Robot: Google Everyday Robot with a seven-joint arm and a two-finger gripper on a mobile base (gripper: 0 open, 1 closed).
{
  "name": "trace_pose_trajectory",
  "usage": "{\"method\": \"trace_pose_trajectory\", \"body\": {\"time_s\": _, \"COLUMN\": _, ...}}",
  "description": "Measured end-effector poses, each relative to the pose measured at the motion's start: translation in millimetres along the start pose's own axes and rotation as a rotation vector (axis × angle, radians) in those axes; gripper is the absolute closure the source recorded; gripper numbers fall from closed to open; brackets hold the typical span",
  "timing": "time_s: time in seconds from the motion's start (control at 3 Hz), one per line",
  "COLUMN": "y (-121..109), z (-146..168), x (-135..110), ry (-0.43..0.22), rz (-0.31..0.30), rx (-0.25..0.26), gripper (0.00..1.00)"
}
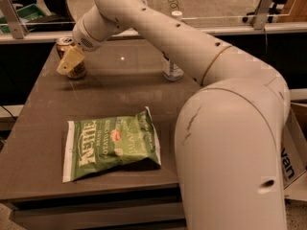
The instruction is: Pick orange can
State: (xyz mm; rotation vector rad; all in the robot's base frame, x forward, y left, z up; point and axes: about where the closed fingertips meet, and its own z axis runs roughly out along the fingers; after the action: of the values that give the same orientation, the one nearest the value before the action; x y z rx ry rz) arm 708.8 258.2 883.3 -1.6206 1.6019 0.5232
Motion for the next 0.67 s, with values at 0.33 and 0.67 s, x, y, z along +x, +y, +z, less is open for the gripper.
{"method": "trace_pose_trajectory", "body": {"time_s": 0.33, "y": 4.9, "z": 3.3, "x": 4.7, "ry": -0.006, "rz": 0.032, "rx": -0.009, "gripper": 0.41}}
{"method": "trace_pose_trajectory", "body": {"time_s": 0.67, "y": 9.6, "z": -2.9, "x": 5.5, "ry": -0.035, "rz": 0.055, "rx": -0.012, "gripper": 0.65}}
